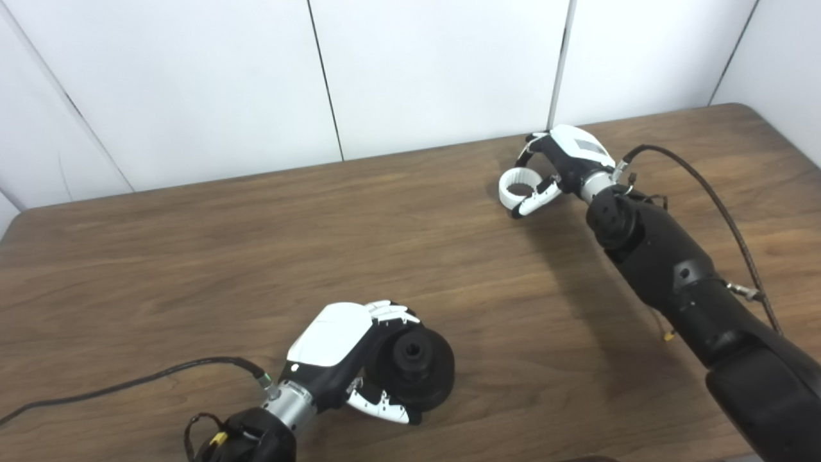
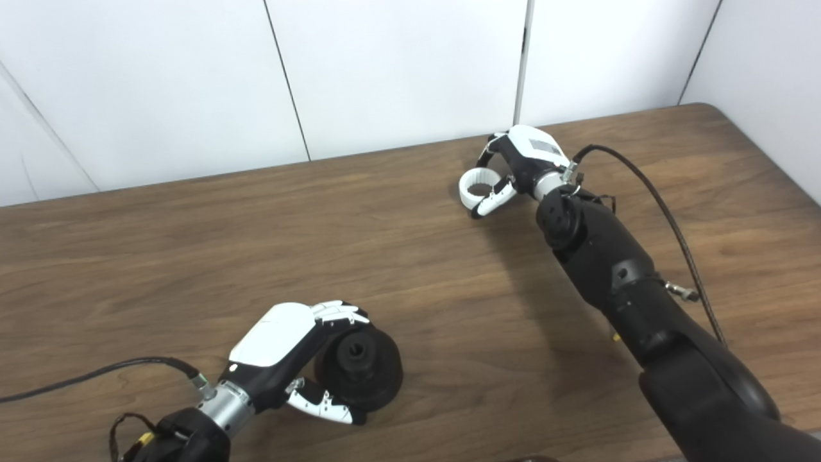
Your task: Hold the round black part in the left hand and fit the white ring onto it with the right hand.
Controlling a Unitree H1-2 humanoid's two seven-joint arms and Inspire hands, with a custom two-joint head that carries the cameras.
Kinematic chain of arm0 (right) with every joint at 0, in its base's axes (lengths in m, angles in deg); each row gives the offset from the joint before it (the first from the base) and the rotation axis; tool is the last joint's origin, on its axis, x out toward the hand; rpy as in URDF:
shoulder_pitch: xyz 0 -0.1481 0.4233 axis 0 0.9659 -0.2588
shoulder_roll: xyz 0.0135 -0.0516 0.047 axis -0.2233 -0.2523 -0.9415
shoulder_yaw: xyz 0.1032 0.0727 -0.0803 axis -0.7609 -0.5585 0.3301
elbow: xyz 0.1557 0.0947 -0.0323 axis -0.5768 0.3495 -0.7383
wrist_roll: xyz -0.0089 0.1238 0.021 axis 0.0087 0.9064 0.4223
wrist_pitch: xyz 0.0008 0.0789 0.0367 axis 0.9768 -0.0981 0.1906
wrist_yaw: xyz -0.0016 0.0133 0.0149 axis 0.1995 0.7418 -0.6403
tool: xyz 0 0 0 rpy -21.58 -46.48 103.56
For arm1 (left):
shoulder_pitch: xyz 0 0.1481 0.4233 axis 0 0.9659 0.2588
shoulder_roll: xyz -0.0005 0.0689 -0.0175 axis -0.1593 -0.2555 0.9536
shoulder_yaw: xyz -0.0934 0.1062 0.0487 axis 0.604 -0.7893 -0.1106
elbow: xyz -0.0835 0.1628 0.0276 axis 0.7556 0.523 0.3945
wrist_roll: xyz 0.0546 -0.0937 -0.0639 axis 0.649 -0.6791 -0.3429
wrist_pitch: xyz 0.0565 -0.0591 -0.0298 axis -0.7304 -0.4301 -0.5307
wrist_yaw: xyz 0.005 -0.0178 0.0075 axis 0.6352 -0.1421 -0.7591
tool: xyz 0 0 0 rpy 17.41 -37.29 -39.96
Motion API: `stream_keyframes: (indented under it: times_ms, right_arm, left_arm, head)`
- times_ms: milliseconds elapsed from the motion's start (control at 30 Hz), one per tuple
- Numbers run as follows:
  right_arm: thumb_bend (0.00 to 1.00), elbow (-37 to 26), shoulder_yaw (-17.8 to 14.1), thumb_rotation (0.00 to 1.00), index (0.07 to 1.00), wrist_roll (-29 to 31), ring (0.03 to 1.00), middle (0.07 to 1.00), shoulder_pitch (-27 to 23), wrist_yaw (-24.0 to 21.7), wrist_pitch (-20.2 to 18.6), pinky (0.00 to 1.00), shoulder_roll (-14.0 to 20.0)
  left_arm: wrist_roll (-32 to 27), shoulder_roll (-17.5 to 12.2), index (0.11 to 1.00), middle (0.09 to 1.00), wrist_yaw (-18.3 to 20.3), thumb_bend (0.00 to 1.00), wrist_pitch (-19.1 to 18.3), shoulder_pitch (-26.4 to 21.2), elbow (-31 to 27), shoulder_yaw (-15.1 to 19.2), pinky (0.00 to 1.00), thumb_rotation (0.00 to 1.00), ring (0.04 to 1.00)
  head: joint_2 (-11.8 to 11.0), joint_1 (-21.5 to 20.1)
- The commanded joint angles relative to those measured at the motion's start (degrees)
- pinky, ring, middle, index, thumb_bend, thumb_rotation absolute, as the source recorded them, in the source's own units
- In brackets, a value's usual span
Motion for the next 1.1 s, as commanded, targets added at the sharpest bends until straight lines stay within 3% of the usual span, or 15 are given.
stream_keyframes:
  times_ms: [0, 533, 1067]
  right_arm:
    - [0.52, -2.5, -1.0, 0.16, 0.495, 0.0, 0.975, 0.903, -1.9, 0.3, 0.5, 0.98, 1.4]
    - [0.52, -10.9, -1.9, 0.16, 0.494, -0.6, 0.977, 0.897, 1.8, -2.0, -0.2, 1.00, 2.7]
    - [0.52, -25.4, -4.0, 0.16, 0.495, -1.1, 0.973, 0.899, 7.0, -6.1, -1.4, 1.00, 3.9]
  left_arm:
    - [0.3, 0.2, 0.698, 0.844, -1.8, 0.85, 1.1, -1.0, -0.2, 0.0, 0.83, 0.27, 0.886]
    - [0.4, 0.1, 0.702, 0.845, -2.3, 0.85, 1.2, -1.3, 0.3, -0.1, 0.83, 0.28, 0.886]
    - [0.5, 0.2, 0.704, 0.851, -1.3, 0.85, 0.1, -1.6, 0.2, -0.2, 0.84, 0.28, 0.894]
  head:
    - [0.1, 0.0]
    - [0.1, 0.2]
    - [0.1, 0.4]
